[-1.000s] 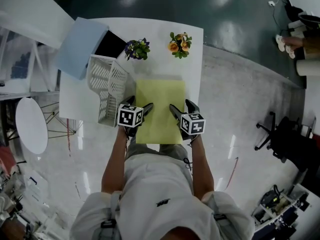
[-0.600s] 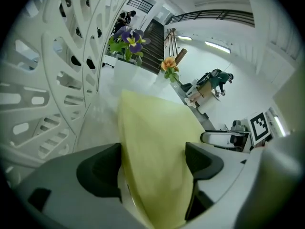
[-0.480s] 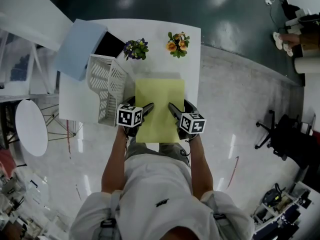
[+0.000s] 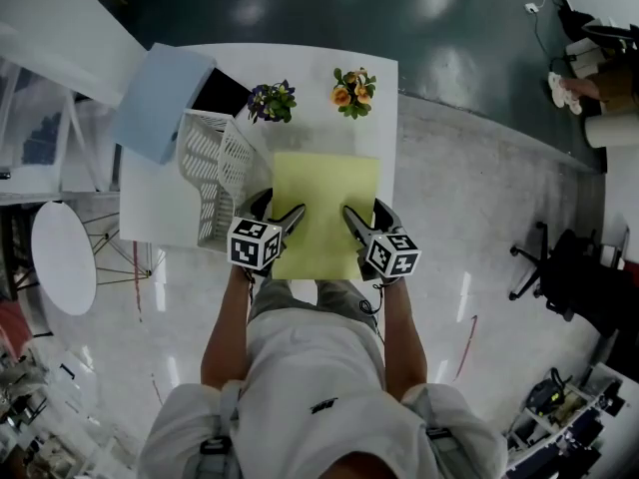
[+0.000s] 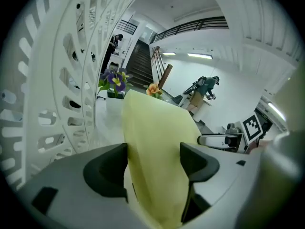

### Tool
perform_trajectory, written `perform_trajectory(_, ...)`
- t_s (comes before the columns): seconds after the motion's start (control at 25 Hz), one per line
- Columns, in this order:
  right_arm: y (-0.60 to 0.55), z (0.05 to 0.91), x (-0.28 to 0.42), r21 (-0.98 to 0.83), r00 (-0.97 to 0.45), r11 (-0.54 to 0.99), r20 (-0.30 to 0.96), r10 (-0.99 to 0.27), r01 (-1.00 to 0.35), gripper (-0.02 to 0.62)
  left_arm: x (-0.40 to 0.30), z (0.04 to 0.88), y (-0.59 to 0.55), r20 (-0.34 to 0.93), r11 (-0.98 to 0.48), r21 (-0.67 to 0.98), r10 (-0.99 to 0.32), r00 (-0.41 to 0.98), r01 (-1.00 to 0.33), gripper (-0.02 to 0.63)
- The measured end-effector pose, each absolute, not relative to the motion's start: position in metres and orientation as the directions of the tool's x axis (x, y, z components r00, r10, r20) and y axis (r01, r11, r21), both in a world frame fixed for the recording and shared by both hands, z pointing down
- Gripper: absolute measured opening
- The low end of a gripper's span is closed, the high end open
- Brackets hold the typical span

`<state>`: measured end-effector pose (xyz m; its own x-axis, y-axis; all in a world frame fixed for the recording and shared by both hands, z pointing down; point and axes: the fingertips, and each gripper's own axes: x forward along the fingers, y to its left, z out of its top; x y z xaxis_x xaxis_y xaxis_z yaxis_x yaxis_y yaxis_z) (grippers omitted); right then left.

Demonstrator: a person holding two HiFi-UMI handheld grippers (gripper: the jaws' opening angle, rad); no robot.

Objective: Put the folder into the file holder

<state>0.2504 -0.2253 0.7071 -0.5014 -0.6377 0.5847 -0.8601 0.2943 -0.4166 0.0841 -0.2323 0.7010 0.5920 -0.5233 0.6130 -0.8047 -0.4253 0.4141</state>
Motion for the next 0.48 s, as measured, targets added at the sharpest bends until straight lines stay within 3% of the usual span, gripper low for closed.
perform_trajectory(0.24,-0.222,0.696,0.25,-0.479,-0.539,0.29,0.543,-0.644,-0.829,0.344,0.08,0.66,-0.231,0.574,-0.43,0.368,-0.593,0.565,-0.825,0.304)
perform_trajectory(0.48,-0.221,0.699,0.242,-0.62,-0.596,0.237,0.469,-0.652,-0.748,0.348,0.081,0.626,-0.236,0.55,-0.458,0.334,-0.615,0.565,-0.824,0.314)
